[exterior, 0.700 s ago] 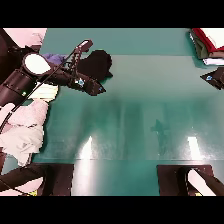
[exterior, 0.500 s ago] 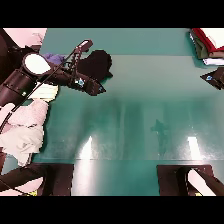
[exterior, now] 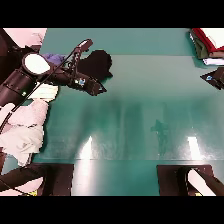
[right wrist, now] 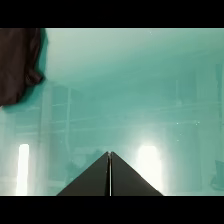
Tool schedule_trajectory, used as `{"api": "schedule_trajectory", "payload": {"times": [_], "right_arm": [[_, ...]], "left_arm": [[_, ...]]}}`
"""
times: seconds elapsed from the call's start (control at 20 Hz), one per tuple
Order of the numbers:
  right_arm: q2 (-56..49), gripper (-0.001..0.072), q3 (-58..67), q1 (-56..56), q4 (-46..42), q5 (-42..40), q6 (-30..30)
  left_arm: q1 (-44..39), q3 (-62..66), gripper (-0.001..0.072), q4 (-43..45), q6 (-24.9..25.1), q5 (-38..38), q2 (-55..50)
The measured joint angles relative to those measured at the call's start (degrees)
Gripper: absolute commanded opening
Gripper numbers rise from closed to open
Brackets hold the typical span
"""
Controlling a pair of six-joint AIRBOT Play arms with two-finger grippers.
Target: Fold the shirts.
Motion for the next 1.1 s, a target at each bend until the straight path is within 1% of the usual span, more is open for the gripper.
{"api": "schedule_trajectory", "payload": {"times": [0.1, 0.15, 0.2, 0.3, 0.35, 0.5, 0.6, 0.75, 0.9, 1.1], "right_arm": [[0.0, 0.0018, 0.0, 0.0, 0.0, -0.2, 0.0], [0.0, 0.0018, 0.0, 0.0, 0.0, -0.5, 0.0], [0.0, 0.0018, 0.0, 0.0, 0.2, -0.8, 0.0], [0.0, 0.0018, 0.0, 0.0, 0.5, -1.1, 0.0], [0.0, 0.0018, 0.0, 0.0, 0.7, -1.5, 0.0], [0.0, 0.0018, 0.0, 0.0, 1.0, -2.1, 0.0], [0.0, 0.0018, 0.0, 0.0, 1.0, -2.1, 0.2], [0.0, 0.0018, 0.0, 0.0, 1.0, -1.8, 0.3], [0.0, 0.0018, 0.0, 0.0, 1.0, -1.5, 0.4], [0.0, 0.0018, 0.0, 0.0, 1.0, -1.2, 0.4]], "left_arm": [[0.0, 0.0, 0.0032, -0.6, 0.0, 1.6, 0.0], [0.0, 0.0, 0.0283, -0.9, 0.0, 2.4, 0.0], [0.0, 0.0, 0.0675, -0.9, 0.0, 3.3, 0.0], [0.0, 0.0, 0.0617, 0.9, -0.4, 6.6, 0.0], [0.3, 0.0, 0.0617, 2.6, -1.3, 9.4, 0.0], [4.2, 0.4, 0.0618, 8.5, -6.3, 20.4, -1.3], [8.5, 1.6, 0.0618, 10.7, -8.6, 24.2, -4.3], [14.2, 5.0, 0.0619, 12.3, -8.9, 24.1, -11.6], [17.6, 9.5, 0.0619, 12.0, -6.4, 20.9, -20.5], [19.1, 14.7, 0.0618, 9.4, -2.0, 18.9, -29.2]]}}
